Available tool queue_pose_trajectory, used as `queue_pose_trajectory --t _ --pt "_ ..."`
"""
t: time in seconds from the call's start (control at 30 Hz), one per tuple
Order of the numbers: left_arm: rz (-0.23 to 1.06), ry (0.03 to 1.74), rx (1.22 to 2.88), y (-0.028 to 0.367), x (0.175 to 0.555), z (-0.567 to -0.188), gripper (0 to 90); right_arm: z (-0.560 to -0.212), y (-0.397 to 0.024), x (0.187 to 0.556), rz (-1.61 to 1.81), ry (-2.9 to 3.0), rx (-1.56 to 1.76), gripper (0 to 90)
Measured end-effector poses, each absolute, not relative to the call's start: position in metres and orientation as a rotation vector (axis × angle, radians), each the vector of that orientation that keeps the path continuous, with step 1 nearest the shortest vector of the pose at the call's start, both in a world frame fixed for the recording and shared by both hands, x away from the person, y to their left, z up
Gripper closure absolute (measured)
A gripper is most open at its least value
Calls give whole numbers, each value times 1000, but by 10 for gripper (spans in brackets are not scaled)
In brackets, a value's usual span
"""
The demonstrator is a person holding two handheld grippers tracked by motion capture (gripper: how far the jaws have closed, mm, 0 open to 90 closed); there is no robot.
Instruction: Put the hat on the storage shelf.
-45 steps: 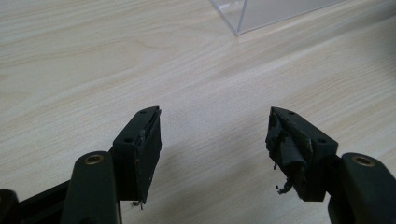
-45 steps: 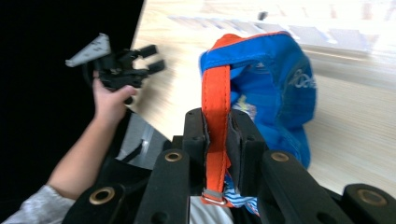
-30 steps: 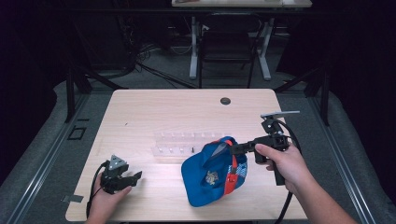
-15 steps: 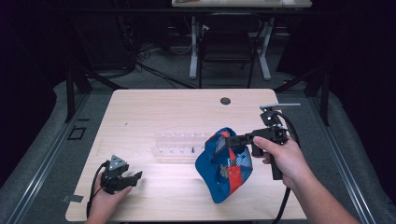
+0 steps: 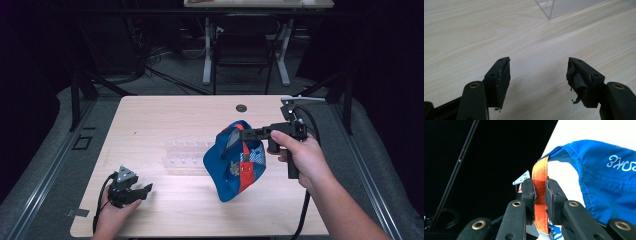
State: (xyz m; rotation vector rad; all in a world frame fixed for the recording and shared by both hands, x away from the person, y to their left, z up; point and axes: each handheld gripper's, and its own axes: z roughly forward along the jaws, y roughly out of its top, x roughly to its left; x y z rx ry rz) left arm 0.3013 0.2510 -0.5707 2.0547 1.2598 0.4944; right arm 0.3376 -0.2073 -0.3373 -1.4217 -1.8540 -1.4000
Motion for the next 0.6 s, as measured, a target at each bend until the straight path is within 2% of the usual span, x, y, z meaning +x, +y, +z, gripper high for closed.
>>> queue_pose_trajectory --t 0.6 --pt "491 1259 2051 251 301 -571 356 -315 -193 364 -1447 -1853 -1444 785"
